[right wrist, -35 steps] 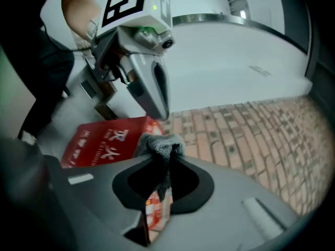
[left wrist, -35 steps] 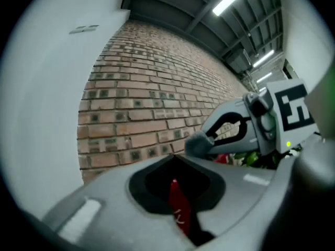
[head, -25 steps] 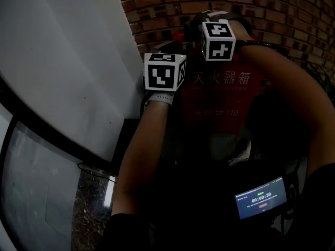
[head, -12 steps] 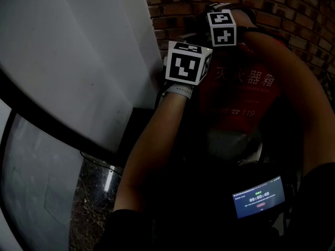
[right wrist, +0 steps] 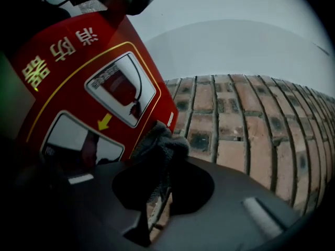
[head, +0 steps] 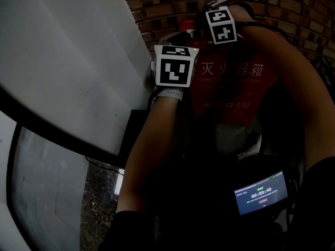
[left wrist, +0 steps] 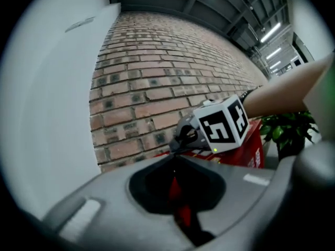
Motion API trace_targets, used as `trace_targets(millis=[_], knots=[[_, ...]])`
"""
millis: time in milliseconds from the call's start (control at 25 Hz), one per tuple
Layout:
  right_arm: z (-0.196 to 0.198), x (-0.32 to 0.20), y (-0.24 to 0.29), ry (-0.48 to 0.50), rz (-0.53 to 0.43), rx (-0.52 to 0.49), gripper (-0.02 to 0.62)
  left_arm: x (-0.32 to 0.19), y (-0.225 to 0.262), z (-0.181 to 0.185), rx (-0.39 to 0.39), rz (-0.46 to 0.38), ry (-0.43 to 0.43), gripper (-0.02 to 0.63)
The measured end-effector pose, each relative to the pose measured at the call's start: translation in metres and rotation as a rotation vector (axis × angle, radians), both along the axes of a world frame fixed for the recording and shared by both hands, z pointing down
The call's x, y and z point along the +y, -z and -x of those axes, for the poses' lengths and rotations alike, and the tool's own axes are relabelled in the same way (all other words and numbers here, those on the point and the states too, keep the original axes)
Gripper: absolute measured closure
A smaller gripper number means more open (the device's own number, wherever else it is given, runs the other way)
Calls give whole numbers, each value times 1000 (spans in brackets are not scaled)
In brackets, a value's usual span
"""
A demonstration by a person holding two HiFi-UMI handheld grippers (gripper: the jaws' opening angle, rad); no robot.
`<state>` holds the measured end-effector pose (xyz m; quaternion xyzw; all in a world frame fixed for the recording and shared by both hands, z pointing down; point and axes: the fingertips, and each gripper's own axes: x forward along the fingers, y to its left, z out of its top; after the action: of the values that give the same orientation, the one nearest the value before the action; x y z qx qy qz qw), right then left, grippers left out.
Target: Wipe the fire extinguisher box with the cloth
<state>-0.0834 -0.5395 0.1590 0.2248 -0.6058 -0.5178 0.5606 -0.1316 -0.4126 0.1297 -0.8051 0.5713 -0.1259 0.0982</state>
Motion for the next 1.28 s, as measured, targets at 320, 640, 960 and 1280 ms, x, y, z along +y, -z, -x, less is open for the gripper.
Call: trace_targets(millis=[320,640,960,1280], knots=[[-58,8,0,-37,5,-16,561,9,8,-37,72,46,-16,604],[-148,13,2,-126,-4,-23,561,9,11,-105,78,55,-84,604],[-225,14,1,-222,-5,-40,561,10,9,-162,56,66,-160,604],[-257,20,21,-293,-57,-24,561,15,15,-145,52,32,-145,604]])
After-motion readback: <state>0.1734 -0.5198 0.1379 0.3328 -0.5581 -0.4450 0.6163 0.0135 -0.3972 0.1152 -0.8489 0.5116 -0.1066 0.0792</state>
